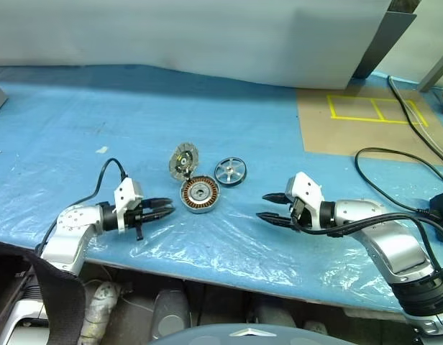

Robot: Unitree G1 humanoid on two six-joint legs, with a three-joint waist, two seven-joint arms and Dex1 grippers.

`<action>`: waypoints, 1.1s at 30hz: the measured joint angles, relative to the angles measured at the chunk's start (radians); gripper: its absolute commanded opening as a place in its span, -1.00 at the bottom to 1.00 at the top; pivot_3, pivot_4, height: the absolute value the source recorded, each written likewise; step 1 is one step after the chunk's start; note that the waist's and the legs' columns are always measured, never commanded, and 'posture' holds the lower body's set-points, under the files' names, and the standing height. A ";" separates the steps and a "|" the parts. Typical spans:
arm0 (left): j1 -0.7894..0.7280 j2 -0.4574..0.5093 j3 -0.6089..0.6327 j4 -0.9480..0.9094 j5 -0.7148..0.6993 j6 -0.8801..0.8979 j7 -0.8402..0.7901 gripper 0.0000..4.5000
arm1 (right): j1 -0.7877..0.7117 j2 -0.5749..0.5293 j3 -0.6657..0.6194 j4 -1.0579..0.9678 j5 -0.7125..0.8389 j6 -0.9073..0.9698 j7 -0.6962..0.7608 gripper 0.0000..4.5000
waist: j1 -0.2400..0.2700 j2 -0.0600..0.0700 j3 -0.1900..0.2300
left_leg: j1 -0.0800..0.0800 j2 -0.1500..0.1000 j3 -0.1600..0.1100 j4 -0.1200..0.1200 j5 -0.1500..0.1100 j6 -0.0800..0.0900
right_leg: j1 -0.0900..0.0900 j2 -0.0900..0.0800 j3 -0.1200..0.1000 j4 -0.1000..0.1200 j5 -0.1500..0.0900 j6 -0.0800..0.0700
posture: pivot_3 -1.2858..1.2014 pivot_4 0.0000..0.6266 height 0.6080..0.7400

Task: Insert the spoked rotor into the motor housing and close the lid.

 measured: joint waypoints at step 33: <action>-0.190 -0.083 -0.171 -0.017 0.137 0.108 0.128 -0.70 | 0.047 0.023 0.020 -0.012 -0.028 -0.019 -0.058 0.09 | -0.006 -0.002 0.001 | -0.002 -0.001 -0.001 0.002 0.001 -0.001 | -0.001 0.001 -0.001 0.001 0.001 0.001 | 0.03 -0.52 1.00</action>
